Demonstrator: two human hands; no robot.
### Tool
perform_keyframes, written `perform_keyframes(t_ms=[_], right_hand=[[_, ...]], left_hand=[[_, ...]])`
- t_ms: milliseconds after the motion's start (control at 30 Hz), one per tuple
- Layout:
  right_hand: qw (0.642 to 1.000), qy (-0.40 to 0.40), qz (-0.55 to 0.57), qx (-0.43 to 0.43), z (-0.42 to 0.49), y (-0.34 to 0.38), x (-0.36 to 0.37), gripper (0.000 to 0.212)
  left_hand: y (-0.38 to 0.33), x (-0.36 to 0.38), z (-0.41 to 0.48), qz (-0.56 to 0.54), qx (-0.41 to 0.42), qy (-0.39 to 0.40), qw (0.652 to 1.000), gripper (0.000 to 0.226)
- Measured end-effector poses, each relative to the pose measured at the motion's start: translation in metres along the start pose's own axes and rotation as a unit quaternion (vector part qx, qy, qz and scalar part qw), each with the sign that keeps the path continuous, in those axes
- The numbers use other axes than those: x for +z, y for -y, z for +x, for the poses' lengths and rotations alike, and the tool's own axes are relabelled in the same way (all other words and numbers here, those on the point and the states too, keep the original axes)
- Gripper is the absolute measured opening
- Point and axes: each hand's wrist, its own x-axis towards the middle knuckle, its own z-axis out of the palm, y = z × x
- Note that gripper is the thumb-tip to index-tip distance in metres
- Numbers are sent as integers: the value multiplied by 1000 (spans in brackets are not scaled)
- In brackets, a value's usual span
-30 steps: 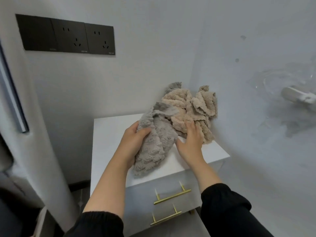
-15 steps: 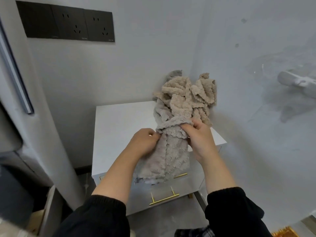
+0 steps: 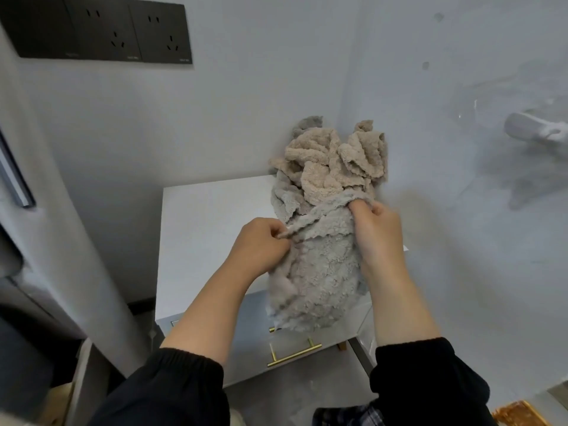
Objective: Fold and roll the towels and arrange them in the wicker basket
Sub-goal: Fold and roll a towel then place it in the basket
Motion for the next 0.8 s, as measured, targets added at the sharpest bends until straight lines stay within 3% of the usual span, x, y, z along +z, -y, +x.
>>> perform_keyframes(t_ms=[67, 100, 167, 233, 300, 367, 433, 500, 633, 700, 800], right_hand=[[1000, -14, 12, 23, 3, 3, -5, 37], [999, -9, 20, 32, 3, 6, -9, 29], [997, 46, 31, 57, 8, 9, -21, 16], [984, 152, 14, 97, 8, 16, -34, 18], [967, 213, -57, 129, 6, 21, -43, 19], [963, 167, -182, 107, 8, 16, -48, 26], [942, 53, -329, 31, 17, 6, -52, 35], [913, -55, -403, -38, 23, -3, -56, 39], [907, -159, -372, -117, 31, -17, -59, 31], [910, -172, -353, -129, 32, -23, -53, 25], [927, -204, -270, -162, 28, -27, -44, 24]], left_hand=[[2, 0, 1, 37, -17, 32, 999, 13], [3, 0, 1, 17, -25, 42, 999, 16], [4, -2, 0, -106, -64, 58, 991, 23], [3, -9, -2, -267, -93, 106, 953, 24], [6, -16, -2, -329, -91, 162, 926, 21], [10, -18, 0, -275, -85, 179, 941, 16], [17, -18, 3, -238, -95, 165, 952, 11], [22, -22, 6, -253, -104, 155, 949, 5], [31, -38, 11, -232, -101, 120, 960, 19], [34, -41, 12, -158, -100, 20, 982, 15], [38, -39, 13, -126, -69, -114, 983, 18]])
